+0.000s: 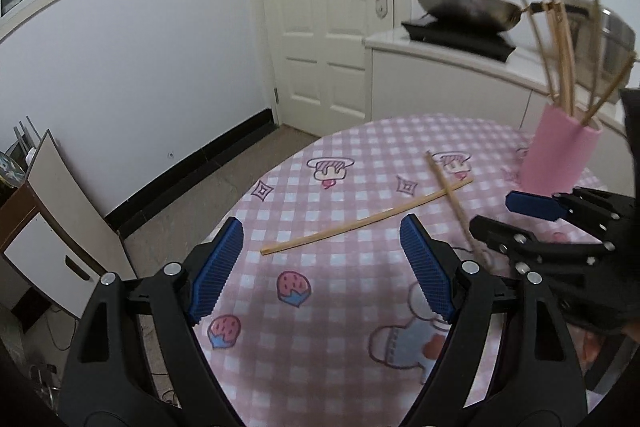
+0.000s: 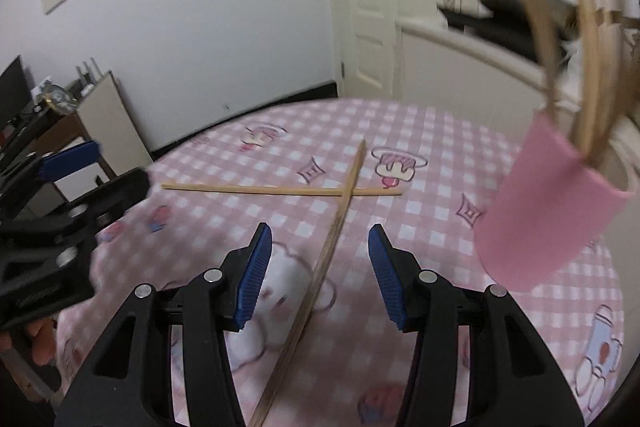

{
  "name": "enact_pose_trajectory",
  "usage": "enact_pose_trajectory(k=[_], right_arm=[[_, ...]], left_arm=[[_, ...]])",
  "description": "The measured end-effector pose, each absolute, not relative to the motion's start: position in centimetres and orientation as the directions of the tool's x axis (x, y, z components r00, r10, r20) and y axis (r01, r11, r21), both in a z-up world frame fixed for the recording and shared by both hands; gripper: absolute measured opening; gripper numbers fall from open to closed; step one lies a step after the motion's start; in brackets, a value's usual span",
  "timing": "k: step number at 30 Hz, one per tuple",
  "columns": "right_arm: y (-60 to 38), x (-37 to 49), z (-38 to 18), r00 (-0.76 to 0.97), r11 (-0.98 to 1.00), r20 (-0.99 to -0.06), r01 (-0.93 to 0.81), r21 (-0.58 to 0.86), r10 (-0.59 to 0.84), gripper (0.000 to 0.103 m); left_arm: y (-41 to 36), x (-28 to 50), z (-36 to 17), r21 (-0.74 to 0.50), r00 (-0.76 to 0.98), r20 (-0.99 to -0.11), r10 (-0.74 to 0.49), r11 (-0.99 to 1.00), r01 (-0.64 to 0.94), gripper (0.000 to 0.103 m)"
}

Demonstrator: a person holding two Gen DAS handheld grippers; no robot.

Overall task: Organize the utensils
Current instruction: 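Lower both open tools to the last chopsticks on the table, then grasp a chopstick with the left tool while the right tool grasps another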

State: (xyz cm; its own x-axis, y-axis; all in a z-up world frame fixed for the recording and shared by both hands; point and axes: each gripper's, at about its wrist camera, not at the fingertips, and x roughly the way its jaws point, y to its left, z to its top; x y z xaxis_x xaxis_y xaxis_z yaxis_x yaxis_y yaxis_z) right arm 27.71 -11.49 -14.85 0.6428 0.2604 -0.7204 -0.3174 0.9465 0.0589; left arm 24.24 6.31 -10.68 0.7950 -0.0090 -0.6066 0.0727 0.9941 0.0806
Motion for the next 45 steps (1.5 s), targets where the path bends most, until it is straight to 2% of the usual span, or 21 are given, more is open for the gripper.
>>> enact_pose_trajectory(k=[11,15,16,21,33,39,41,45], right_arm=[[-11.2,32.8,-16.4,0.566,0.958,-0.795,-0.279,0.063,0.217,0.029],[-11.5,33.6,-16.7,0.567,0.960,-0.797,-0.276,0.054,0.208,0.011],[-11.8,33.8,-16.7,0.563,0.958,-0.797,-0.279,0.064,0.218,0.010],[-13.4,33.1,-16.5,0.579,0.959,-0.784,-0.276,0.069,0.223,0.005],[-15.7,29.5,-16.2,0.605,0.951,-0.753,-0.298,0.086,0.258,0.005],[-15.8,29.0,-15.5,0.638,0.953,-0.730,-0.299,0.056,0.244,0.005],[-15.9,29.1,-15.5,0.640,0.953,-0.728,-0.298,0.060,0.246,0.005],[-16.1,29.4,-15.4,0.639,0.952,-0.727,-0.299,0.068,0.253,0.005]], left_arm=[[5.1,28.2,-12.1,0.104,0.750,-0.661,-0.038,0.985,0.141,0.080],[4.2,29.6,-12.6,0.113,0.725,-0.687,-0.050,0.978,0.175,0.080],[3.9,30.0,-12.8,0.119,0.721,-0.691,-0.051,0.976,0.183,0.080],[2.9,31.3,-13.4,0.109,0.687,-0.721,-0.087,0.965,0.237,0.080],[-2.3,34.3,-15.8,0.110,0.582,-0.798,-0.159,0.910,0.399,0.080],[-3.5,35.6,-16.3,0.065,0.527,-0.827,-0.195,0.899,0.434,0.053],[-3.8,36.0,-16.2,0.039,0.507,-0.835,-0.216,0.895,0.445,0.037],[-4.6,36.3,-16.1,0.035,0.496,-0.838,-0.226,0.886,0.462,0.027]])
